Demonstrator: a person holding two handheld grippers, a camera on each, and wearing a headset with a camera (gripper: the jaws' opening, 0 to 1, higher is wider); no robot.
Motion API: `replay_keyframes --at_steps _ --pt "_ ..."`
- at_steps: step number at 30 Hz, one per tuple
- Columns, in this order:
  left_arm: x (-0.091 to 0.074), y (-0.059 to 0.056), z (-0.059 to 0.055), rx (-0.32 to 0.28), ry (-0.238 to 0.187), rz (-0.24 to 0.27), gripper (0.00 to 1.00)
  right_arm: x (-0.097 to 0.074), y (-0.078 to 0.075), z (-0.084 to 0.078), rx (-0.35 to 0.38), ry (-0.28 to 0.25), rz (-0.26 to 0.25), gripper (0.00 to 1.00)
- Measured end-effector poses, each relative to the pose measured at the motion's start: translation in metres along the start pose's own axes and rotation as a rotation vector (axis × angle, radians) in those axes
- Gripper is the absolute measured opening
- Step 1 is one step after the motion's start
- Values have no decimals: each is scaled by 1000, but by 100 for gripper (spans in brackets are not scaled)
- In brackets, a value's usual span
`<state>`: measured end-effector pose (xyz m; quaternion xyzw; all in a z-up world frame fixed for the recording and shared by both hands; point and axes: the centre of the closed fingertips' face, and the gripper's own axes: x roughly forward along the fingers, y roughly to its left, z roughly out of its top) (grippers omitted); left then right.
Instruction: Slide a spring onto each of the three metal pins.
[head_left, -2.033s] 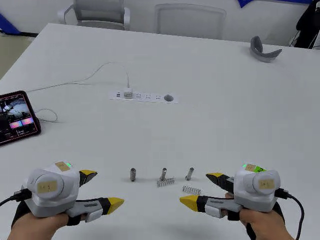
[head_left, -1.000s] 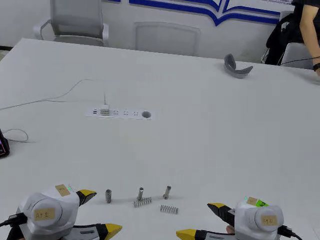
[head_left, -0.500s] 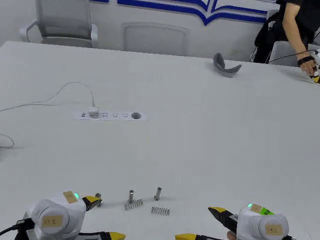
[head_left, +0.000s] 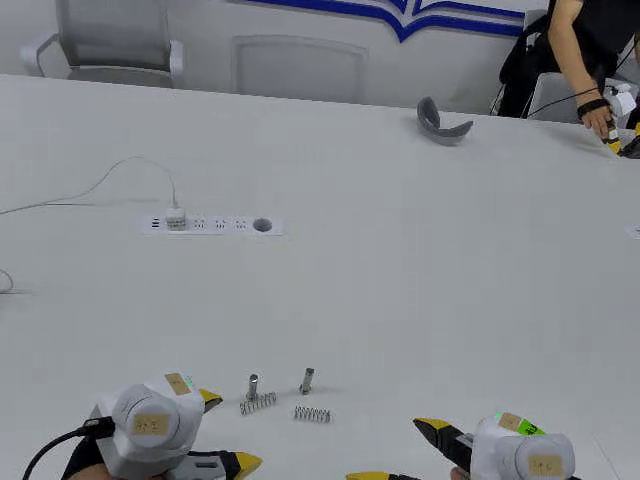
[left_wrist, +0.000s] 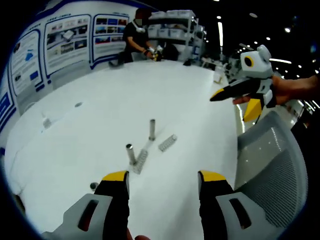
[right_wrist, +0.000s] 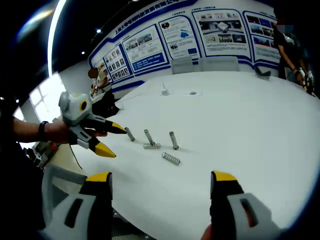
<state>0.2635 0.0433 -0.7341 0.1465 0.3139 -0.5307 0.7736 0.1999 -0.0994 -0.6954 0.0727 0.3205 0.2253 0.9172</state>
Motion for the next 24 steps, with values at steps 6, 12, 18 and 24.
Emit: replay_keyframes --at_steps 6,12,18,24 --pt "16 4 -8 -9 28 -4 55 0 -1 -1 -3 4 4 82" --pt "29 9 -16 -20 52 -2 54 0 0 -5 -5 15 8 82" --pt "40 15 -19 -23 72 5 51 0 1 -9 1 25 14 82" --pt "50 18 -19 -41 74 6 50 1 4 -14 0 38 25 82"
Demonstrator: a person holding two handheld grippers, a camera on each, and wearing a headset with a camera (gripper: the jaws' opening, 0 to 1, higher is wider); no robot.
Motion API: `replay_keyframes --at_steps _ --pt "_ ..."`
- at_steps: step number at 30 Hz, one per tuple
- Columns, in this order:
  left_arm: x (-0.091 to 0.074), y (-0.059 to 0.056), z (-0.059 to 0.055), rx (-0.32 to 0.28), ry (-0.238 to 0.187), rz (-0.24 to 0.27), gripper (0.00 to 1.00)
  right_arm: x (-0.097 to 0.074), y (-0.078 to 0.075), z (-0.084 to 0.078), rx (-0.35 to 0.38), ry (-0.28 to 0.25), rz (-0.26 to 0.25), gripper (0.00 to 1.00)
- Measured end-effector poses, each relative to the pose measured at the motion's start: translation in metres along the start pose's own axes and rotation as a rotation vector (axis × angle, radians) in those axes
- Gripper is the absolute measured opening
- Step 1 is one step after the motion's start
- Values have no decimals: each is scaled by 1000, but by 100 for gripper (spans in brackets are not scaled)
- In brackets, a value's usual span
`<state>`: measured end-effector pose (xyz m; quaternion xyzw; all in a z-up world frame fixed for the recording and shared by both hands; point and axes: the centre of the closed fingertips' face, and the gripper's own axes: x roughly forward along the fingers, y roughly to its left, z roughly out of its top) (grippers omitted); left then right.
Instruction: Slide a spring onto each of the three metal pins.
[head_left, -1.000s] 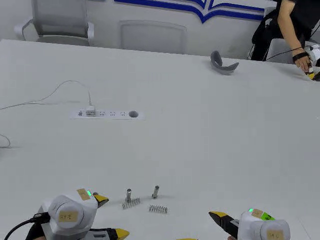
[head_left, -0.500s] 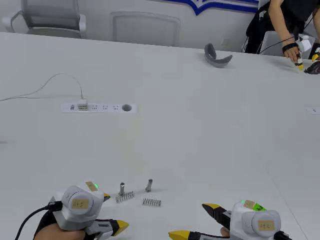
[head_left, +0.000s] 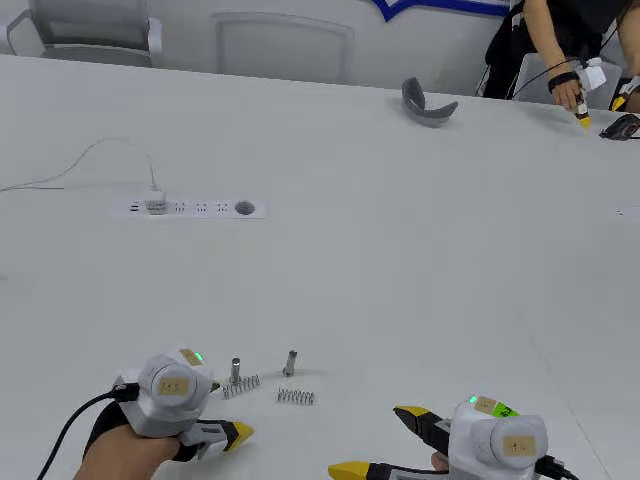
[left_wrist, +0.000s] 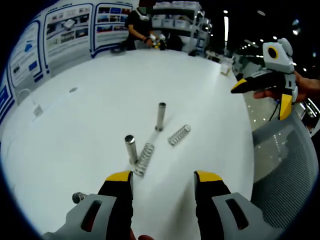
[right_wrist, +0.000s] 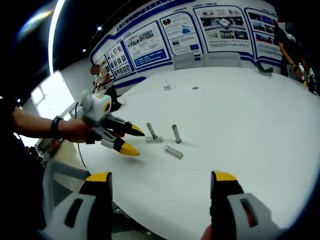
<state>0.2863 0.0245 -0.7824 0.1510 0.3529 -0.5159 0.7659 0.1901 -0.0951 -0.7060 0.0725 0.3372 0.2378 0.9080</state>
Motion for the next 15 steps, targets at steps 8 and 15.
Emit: replay_keyframes --at_steps 8,15 --pt "11 3 1 -13 0 4 46 0 2 -3 0 8 9 82" --pt "17 2 -1 5 13 0 37 -3 1 -4 5 7 6 82"
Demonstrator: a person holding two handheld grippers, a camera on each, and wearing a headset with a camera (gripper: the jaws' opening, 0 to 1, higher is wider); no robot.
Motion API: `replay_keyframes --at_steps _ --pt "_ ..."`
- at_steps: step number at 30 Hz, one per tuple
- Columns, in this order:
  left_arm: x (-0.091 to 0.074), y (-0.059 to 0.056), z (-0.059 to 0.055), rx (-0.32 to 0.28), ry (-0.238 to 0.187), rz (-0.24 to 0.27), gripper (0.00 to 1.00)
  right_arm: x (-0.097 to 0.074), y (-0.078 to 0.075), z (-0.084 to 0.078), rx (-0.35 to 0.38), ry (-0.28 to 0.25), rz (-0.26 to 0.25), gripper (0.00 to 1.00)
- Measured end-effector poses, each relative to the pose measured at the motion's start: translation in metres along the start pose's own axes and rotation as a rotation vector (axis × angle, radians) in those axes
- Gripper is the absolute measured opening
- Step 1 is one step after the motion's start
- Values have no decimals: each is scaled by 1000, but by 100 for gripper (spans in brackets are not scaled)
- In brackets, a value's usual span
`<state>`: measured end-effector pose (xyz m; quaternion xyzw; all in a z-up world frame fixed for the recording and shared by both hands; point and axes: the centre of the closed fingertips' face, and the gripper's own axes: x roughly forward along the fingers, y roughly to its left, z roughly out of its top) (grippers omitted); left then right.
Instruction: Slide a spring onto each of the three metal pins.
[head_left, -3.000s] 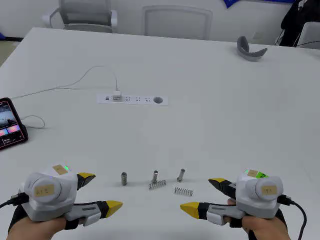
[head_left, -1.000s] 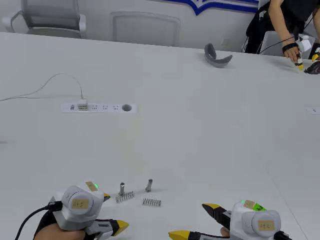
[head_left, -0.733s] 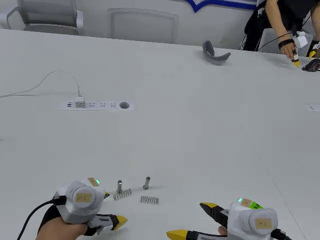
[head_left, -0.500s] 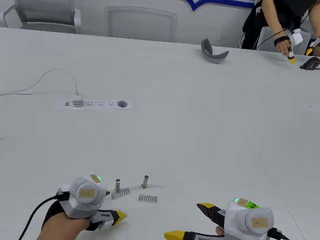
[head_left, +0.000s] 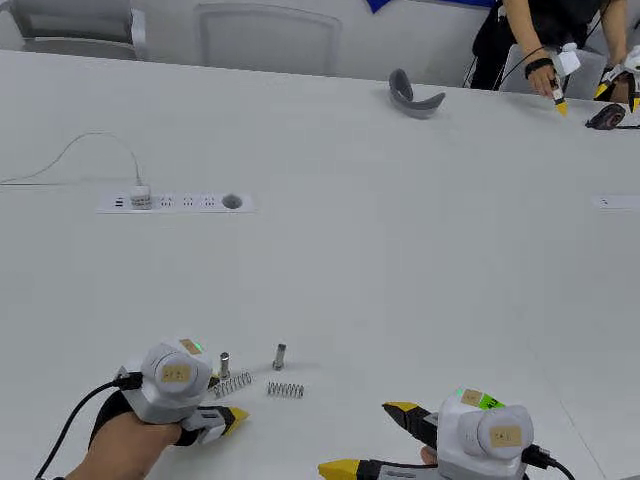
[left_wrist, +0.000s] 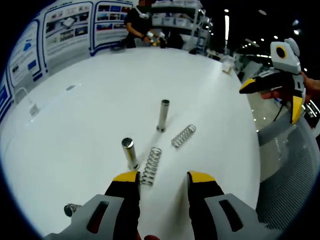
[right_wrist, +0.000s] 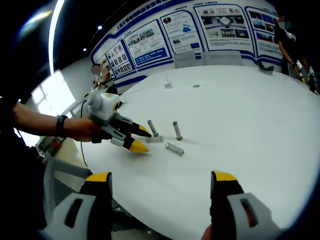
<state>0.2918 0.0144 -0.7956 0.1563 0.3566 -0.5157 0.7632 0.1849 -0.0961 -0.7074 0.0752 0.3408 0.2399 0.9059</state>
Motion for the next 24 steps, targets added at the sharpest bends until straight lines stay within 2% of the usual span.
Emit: replay_keyframes --at_steps 6,7,9,13,15,17,19,22,24 --pt "5 1 -5 39 25 19 31 0 -2 -3 9 -2 -3 82" --pt "6 1 -3 44 14 23 29 0 -2 -3 10 -2 -2 82" --pt "5 0 -4 58 19 24 26 0 -1 -3 9 -1 -1 81" --pt "6 0 -6 157 32 42 18 0 -2 -3 14 -7 -1 81" --pt "7 -5 -6 151 31 31 12 0 -3 -3 17 -9 -3 81" --pt "6 -5 -7 154 31 43 11 -1 -3 -4 17 -7 -1 81" --pt "6 -7 -7 125 28 37 11 -1 -3 -5 15 -4 -2 81" --pt "4 -8 -9 120 28 43 11 -2 -3 -5 19 -5 0 81" --pt "3 -10 -11 96 31 39 10 -1 -2 -5 19 -3 2 81"
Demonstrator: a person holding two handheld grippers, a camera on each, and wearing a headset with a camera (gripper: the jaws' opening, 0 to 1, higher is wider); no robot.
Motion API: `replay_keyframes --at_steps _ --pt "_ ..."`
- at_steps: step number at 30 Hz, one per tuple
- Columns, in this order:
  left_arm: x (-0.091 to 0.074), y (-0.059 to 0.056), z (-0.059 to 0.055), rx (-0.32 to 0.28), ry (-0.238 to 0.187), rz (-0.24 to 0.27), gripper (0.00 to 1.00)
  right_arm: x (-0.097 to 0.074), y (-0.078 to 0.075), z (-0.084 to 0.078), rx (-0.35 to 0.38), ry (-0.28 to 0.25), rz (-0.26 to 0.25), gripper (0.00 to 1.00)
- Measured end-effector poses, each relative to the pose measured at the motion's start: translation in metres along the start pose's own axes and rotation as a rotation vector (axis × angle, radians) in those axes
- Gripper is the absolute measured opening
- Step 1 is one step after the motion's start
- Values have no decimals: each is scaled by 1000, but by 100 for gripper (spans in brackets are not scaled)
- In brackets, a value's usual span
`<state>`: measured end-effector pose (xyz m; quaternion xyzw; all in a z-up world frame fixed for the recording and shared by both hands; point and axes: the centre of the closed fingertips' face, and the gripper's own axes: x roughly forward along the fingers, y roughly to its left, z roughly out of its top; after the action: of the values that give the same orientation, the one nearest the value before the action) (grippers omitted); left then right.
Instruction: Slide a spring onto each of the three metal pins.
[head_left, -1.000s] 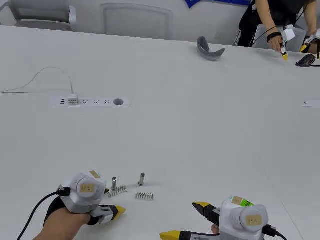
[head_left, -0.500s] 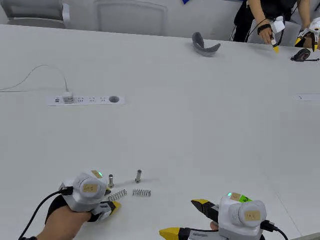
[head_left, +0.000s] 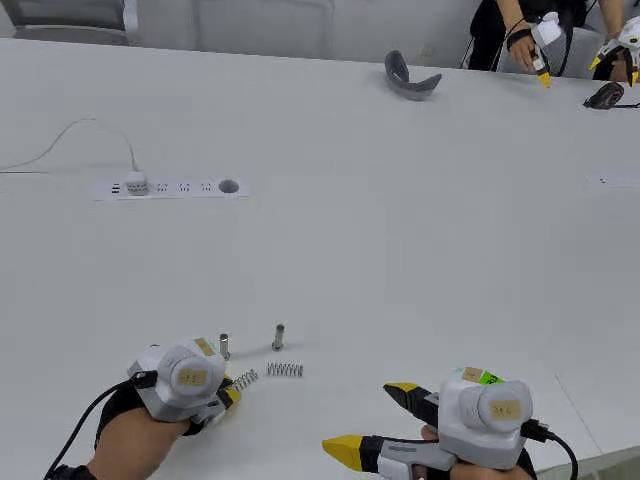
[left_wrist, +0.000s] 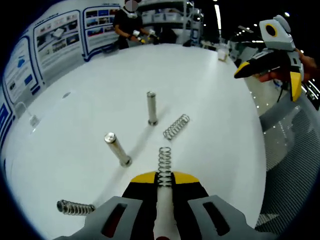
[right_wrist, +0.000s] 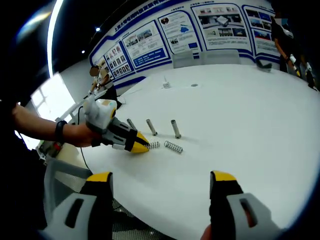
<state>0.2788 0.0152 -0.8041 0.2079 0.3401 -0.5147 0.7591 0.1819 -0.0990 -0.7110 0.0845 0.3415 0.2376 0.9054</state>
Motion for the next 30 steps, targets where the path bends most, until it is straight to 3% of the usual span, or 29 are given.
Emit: replay_keyframes --at_steps 12,17,21,30 --pt "-20 -8 -16 -55 -8 12 10 7 9 -3 -8 13 28 80" --pt "-33 -6 -19 -86 -27 25 10 10 15 -3 -9 18 45 80" --pt "-44 -10 -23 -46 -26 27 10 13 18 -3 -7 19 58 80" --pt "-69 -8 -31 -38 -40 37 10 18 30 -4 -7 30 103 79"
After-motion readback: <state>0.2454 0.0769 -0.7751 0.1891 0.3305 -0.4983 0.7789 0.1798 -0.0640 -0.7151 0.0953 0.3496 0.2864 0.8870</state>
